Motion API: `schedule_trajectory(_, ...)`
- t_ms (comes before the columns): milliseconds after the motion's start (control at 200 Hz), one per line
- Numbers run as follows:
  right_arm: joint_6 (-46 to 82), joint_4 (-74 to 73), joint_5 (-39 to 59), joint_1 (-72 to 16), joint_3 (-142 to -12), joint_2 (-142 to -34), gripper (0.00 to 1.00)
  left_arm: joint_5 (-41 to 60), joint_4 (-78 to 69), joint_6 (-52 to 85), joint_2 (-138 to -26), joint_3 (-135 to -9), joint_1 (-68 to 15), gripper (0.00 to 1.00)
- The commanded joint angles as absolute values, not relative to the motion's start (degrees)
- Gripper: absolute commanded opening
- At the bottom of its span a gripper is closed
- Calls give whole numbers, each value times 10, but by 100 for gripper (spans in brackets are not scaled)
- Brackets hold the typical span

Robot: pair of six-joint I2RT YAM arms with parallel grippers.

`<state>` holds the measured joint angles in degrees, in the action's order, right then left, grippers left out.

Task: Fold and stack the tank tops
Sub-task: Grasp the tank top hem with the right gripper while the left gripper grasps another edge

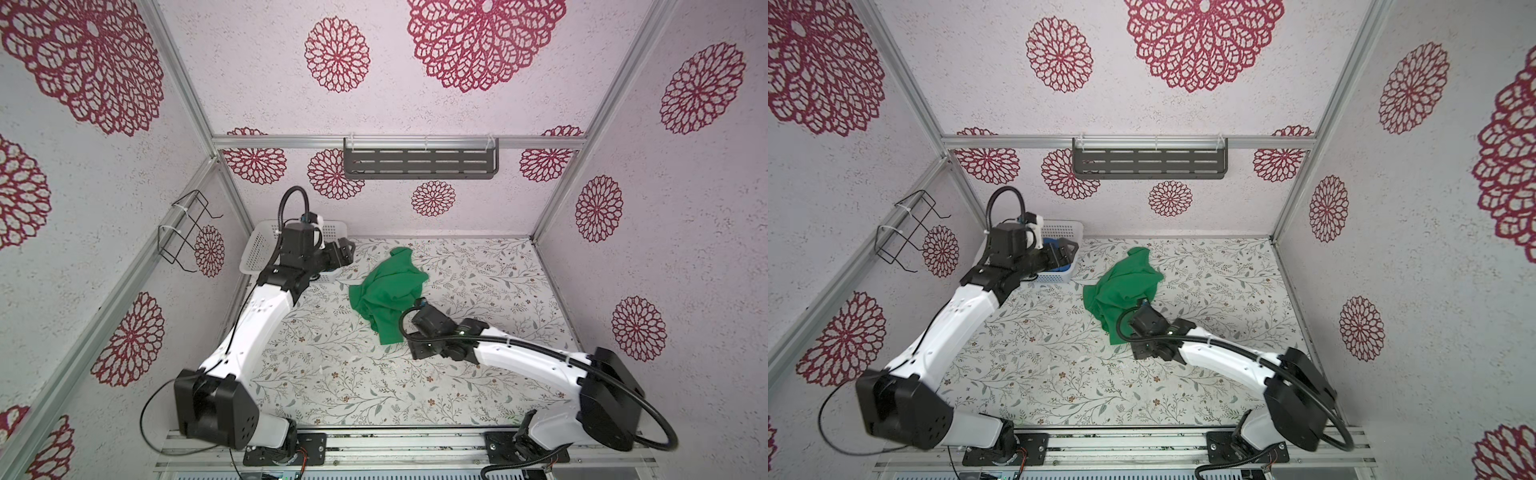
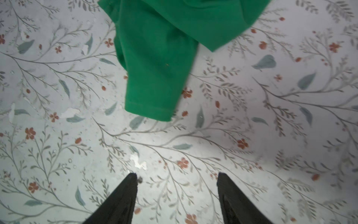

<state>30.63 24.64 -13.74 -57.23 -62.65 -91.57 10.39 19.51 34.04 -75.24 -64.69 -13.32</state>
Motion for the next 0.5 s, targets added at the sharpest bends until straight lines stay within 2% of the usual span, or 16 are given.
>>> schedule_trajectory(0,308,222,-175,-590,-691,-979,62,94,148,423,-686,-528,-139,91)
schedule_trajectory(80,302,223,-172,-592,-735,-1032,59,48,166,431,-624,-470,-136,89)
schedule_trajectory(125,299,225,-168,-592,-758,-1058,53,22,187,433,-598,-450,-133,88)
schedule_trajectory(245,294,233,-163,-593,-802,-1112,44,20,208,440,-554,-418,-126,88)
schedule_trajectory(450,305,262,-161,-592,-830,-1169,39,6,210,440,-543,-405,-117,88)
schedule_trajectory(495,314,262,-159,-592,-825,-1174,34,8,209,439,-551,-407,-116,88)
